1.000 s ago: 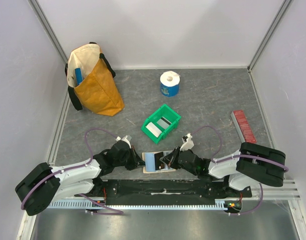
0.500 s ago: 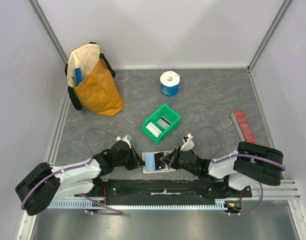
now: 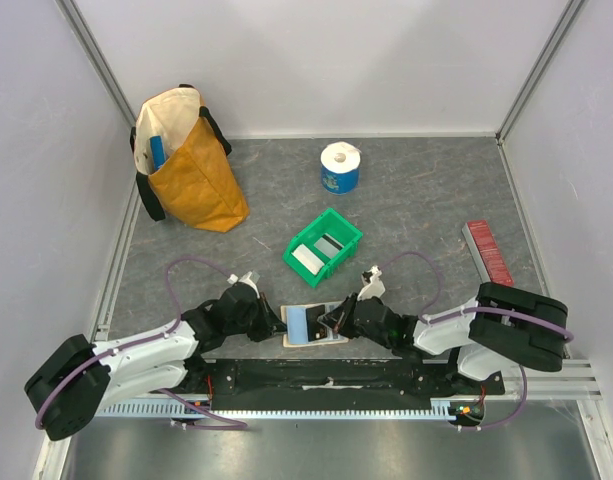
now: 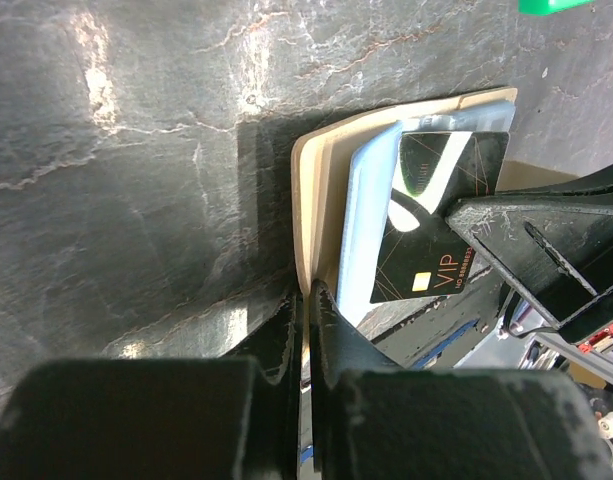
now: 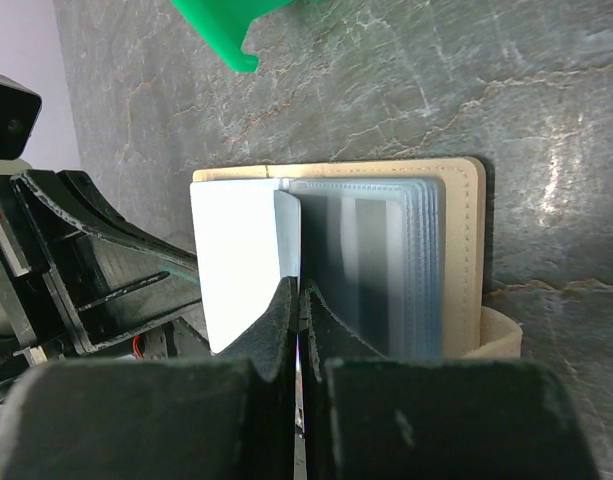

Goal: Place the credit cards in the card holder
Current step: Insert the credit card into the card holder.

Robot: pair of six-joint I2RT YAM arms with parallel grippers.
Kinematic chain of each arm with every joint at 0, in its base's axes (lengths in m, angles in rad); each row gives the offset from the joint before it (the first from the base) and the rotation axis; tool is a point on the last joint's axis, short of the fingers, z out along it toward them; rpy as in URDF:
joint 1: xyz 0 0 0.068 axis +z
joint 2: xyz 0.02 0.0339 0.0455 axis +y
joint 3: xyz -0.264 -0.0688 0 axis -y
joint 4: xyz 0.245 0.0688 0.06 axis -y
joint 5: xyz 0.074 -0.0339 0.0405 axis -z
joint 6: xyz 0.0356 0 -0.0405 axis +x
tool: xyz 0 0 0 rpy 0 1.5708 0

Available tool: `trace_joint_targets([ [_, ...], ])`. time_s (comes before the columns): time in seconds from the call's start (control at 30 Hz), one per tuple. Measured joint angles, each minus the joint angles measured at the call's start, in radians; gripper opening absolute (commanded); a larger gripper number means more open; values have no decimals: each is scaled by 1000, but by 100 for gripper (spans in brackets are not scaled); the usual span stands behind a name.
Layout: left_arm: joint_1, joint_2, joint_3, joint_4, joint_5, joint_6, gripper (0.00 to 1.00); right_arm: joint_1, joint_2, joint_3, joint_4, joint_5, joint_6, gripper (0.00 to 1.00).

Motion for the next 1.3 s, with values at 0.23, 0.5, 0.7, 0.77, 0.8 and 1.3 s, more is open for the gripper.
trace_joint_targets([
  [0.23,0,30,21,-24,2,0,2,-4,29,22,-4,-8,12,0],
  [0.5,0,60,38,-26,5,0,2,-8,97,68,9,-15,28,0],
  [0.7,0,61,40,-29,5,0,2,-9,83,68,-2,-21,27,0],
  [0.77,0,58,40,-29,2,0,2,-9,56,68,-30,-25,25,0],
  [0.8,0,56,40,-29,0,-1,2,-9,39,68,-49,-26,23,0],
  [1.3,-2,61,43,-29,-13,-7,2,-13,67,103,-77,-76,-21,0],
])
